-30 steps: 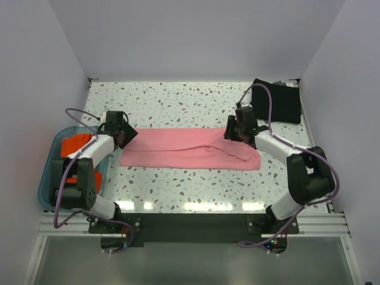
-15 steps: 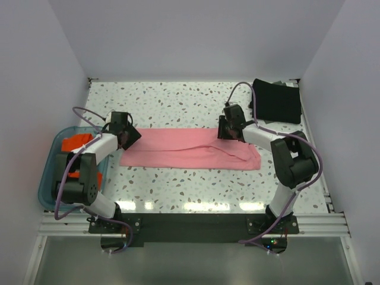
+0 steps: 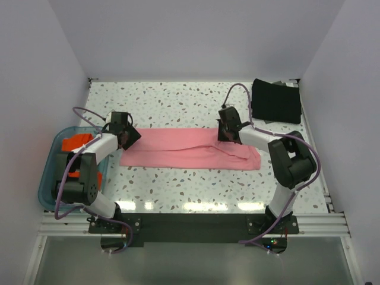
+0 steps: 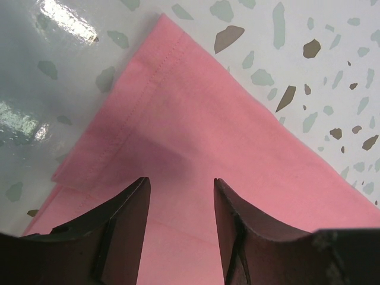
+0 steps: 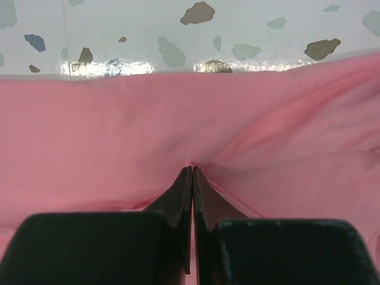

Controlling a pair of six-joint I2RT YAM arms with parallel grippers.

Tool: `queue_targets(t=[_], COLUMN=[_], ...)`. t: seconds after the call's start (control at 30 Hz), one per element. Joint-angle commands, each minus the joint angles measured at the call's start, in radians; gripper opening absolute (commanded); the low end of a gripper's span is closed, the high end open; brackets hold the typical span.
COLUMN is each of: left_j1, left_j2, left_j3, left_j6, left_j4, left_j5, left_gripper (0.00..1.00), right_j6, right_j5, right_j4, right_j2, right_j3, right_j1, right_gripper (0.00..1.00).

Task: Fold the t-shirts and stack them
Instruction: Fold the tshirt

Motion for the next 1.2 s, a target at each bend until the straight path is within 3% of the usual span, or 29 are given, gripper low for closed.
queue_targets(t=[0.0,0.3,0.53,0.63,0.7,0.8,0.97,1.17], left_j1=[-0.004,-0.004,-0.006,-0.006,-0.006,-0.007,-0.011,-0.018], left_j2=[-0.009,-0.021,-0.028,-0.031,-0.034,-0.038,-0.052,-0.054], left_j3=[0.014,0.008,-0.004,-0.015,-0.023,-0.030,-0.032,-0.020], left_j6=[0.022,0.018,0.016,0.015,0.013,0.011,0.015,0.011], left_j4=[0.023,0.011,0.012,0.018,0.020,0.026,0.026,0.021], left_j5=[-0.002,-0.014,-0.014,-0.006,-0.008,-0.002,-0.002,0.008], left_gripper=[0.51,0.51,0.51,0.51,0.51,0.51,0.51,0.51], right_j6=[0.022,0.094,0.183,0.194,0.194,0.179,0.107,0.044], right_j5=[0.044,0.036,0.094,0.119,0.140,0.198,0.343,0.303], right_j4=[0.015,0.027,0.062,0.085,0.073,0.033,-0.068,-0.111], right_j2=[-0.094,-0.234,-0.312,-0.339,-0.353,-0.402,-0.461,-0.338], right_j3=[-0.022,-0.135,-0.258,-0.296,-0.304,-0.309,-0.238,-0.122], right_j1=[0.011,0.068,0.178,0.235,0.257,0.265,0.249,0.162], right_gripper=[0.00,0.00,0.00,0.07,0.23,0.33,0.38,0.40])
